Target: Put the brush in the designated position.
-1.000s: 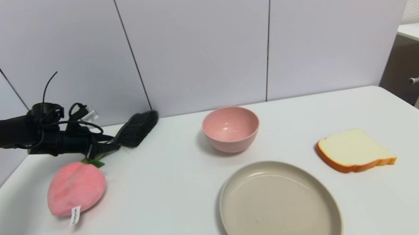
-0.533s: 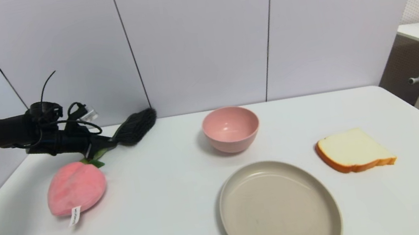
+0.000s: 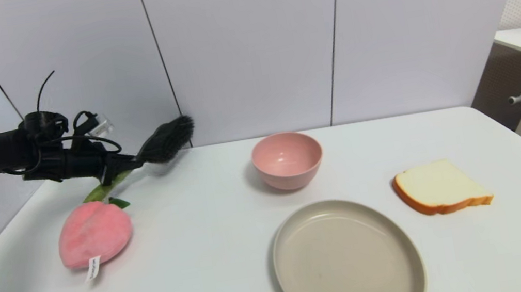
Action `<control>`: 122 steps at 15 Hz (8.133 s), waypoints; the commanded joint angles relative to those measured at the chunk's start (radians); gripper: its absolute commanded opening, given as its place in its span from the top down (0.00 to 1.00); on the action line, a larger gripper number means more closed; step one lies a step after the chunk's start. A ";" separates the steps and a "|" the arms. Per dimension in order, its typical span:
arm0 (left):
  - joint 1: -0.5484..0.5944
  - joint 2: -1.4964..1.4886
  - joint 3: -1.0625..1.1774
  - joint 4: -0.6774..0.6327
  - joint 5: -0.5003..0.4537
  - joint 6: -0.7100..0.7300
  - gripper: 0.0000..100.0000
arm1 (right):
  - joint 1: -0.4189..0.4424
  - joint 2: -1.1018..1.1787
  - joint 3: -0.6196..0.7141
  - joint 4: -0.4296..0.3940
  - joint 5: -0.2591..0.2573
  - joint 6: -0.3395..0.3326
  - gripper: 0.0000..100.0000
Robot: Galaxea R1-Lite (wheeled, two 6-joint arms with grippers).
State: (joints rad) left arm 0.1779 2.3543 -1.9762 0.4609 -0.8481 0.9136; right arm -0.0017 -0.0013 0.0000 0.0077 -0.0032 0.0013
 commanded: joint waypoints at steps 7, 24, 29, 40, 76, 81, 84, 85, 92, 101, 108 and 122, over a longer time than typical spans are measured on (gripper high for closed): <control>-0.117 -0.142 0.000 0.001 -0.167 0.027 1.00 | 0.000 0.001 0.002 0.000 0.000 0.000 0.00; -0.396 0.114 -0.007 -0.892 -0.080 -0.315 1.00 | 0.000 0.001 0.002 0.000 0.000 0.000 0.00; -0.429 0.177 -0.007 -1.028 -0.016 -0.403 1.00 | 0.000 0.001 0.002 0.000 0.000 0.000 0.00; -0.502 0.223 -0.007 -1.041 0.050 -0.412 1.00 | 0.000 0.001 0.002 0.000 0.000 0.000 0.00; -0.537 0.195 -0.007 -0.926 0.103 -0.414 0.00 | 0.000 0.001 0.002 0.000 0.000 0.000 0.00; -0.529 0.003 -0.004 -0.627 0.184 -0.291 0.00 | 0.000 0.001 0.002 0.000 0.000 0.000 0.00; -0.498 -0.199 0.033 -0.208 0.300 -0.199 0.00 | 0.000 0.001 0.002 0.000 0.000 0.000 0.00; -0.497 -0.268 0.060 -0.090 0.351 -0.197 0.00 | 0.000 0.001 0.002 0.000 0.000 0.000 0.00; -0.439 -0.912 0.711 -0.014 0.497 -0.426 0.00 | -0.001 0.001 0.002 0.000 0.000 0.000 0.00; -0.221 -1.820 1.639 -0.576 0.541 -0.783 0.00 | 0.000 0.001 0.002 0.000 0.000 0.000 0.00; -0.186 -2.250 1.976 -0.611 0.836 -0.797 0.00 | 0.000 0.001 0.002 0.000 0.000 0.000 0.00; -0.184 -2.354 1.976 -0.462 0.842 -0.909 0.00 | 0.000 0.001 0.002 0.000 0.000 0.000 0.00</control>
State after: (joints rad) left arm -0.0062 -0.0036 0.0000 -0.0013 -0.0057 0.0047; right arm -0.0019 -0.0013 0.0000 0.0077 -0.0032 0.0017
